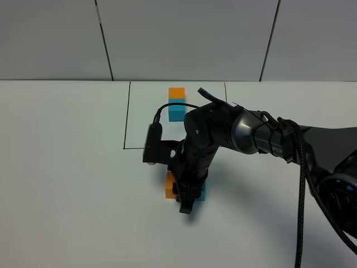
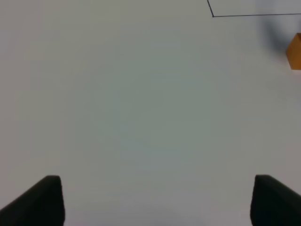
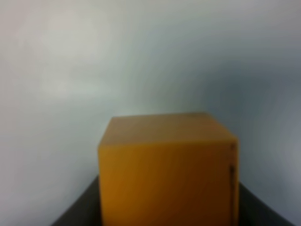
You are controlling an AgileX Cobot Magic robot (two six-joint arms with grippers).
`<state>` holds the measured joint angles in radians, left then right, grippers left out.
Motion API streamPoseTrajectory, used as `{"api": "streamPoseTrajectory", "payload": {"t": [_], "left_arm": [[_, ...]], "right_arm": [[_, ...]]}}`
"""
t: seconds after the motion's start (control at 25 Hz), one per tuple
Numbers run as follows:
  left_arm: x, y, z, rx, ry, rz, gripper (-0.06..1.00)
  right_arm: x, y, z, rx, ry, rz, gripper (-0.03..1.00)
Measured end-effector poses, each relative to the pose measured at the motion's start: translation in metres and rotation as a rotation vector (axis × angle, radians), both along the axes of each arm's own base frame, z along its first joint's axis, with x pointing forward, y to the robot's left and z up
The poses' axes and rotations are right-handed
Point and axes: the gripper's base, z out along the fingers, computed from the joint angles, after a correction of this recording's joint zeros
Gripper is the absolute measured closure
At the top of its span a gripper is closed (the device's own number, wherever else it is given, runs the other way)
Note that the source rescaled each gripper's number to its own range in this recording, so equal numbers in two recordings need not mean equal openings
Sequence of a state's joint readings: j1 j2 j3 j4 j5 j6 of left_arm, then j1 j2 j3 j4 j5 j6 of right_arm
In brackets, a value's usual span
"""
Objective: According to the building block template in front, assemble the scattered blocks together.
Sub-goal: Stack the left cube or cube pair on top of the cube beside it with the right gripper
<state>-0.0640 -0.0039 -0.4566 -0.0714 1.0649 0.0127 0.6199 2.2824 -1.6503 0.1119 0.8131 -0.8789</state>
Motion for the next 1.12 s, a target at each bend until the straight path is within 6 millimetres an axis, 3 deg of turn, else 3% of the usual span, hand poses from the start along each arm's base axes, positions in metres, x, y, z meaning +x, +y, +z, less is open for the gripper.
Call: {"api": "streamPoseTrajectory", "payload": {"t": [0.16, 0.36, 0.76, 1.12], "left_arm": [[0.000, 0.000, 0.000, 0.000, 0.000, 0.000, 0.10], [0.000, 0.000, 0.000, 0.000, 0.000, 0.000, 0.10], [0.000, 0.000, 0.000, 0.000, 0.000, 0.000, 0.10], [0.000, 0.000, 0.000, 0.000, 0.000, 0.000, 0.10]], "right_arm": [[-0.002, -0.001, 0.000, -0.007, 0.024, -0.023, 0.53], [-0.004, 0.000, 0.004, 0.032, 0.077, -0.205, 0.53], [-0.008, -0.001, 0.075, 0.242, 0.100, -0.667, 0.53], [-0.005, -0.002, 0.093, 0.380, 0.160, -1.032, 0.53]]}}
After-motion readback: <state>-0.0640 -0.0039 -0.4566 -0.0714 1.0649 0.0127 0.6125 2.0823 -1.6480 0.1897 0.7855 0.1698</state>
